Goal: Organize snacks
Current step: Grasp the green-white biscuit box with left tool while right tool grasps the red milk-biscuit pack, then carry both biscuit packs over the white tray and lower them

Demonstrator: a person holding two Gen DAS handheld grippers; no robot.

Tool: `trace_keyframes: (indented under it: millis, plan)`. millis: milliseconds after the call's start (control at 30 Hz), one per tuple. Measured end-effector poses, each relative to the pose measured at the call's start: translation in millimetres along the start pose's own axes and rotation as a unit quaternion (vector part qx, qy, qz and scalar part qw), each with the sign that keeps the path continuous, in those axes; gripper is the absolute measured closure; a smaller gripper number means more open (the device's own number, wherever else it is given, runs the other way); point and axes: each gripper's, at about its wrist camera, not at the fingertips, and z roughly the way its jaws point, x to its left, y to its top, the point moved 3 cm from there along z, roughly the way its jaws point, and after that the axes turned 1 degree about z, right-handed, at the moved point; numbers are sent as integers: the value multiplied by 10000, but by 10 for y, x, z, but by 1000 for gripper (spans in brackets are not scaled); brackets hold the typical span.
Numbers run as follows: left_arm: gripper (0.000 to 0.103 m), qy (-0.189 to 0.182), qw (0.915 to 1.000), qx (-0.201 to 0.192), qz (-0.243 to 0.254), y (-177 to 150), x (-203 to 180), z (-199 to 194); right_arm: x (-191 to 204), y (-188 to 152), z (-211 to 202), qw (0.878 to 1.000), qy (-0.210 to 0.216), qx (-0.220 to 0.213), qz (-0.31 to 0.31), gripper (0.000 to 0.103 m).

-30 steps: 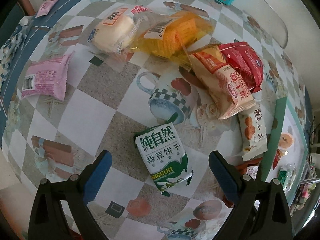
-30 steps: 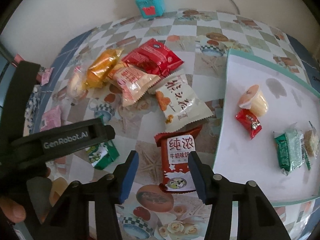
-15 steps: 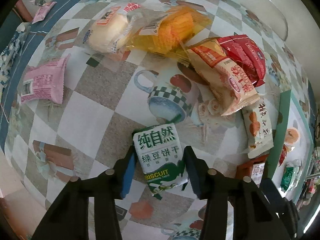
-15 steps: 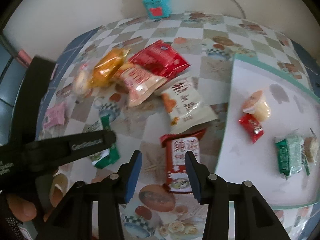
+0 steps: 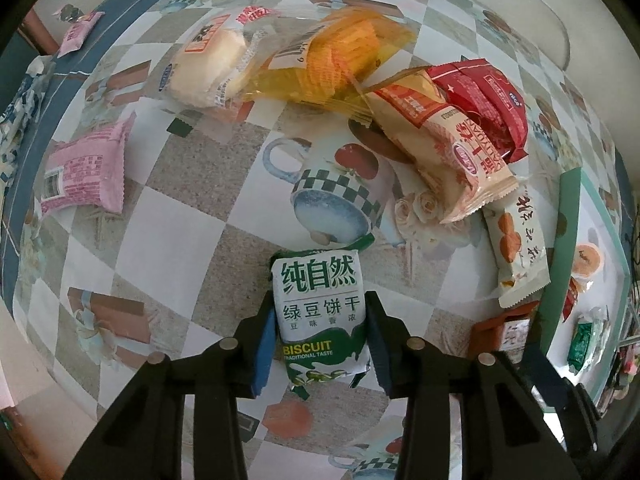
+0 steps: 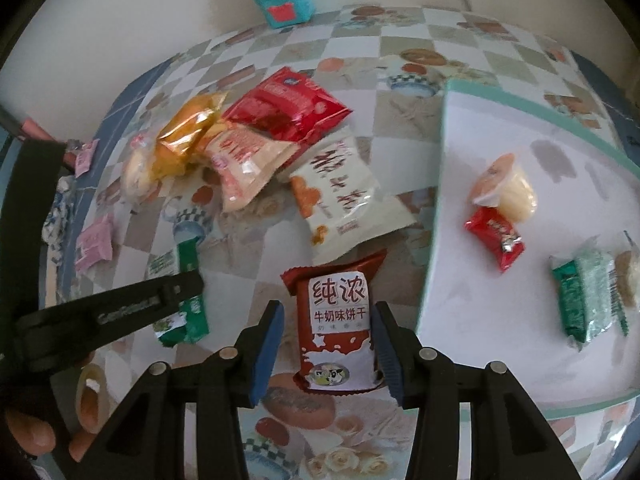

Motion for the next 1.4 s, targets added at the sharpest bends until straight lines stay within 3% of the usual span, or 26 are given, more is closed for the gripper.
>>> trace_keyframes:
  millis: [233, 500, 800, 1033, 1167, 1400]
  plan:
    - [60, 0, 10000, 3, 6, -4, -5, -14, 128, -41, 92, 9991, -252, 121, -333, 53]
    - [61, -18, 10000, -1, 23, -19, -24, -12, 200, -112, 193, 9972, -479, 249, -519, 61]
    - [61, -147, 9986, -492, 127, 9, -10, -374, 343, -51, -157, 9976, -301, -222, -576, 61]
    - [61, -187, 9956, -904, 165, 36, -25, -666, 156, 62, -455, 9971, -348, -609, -296, 61]
    - [61, -267, 9939, -1034, 287, 89, -198, -739, -42, 176, -520, 9960, -504, -733, -72, 61]
    - [61, -340, 9869, -1314, 867, 239, -874, -879, -509, 388, -635, 9916, -734, -963, 445, 61]
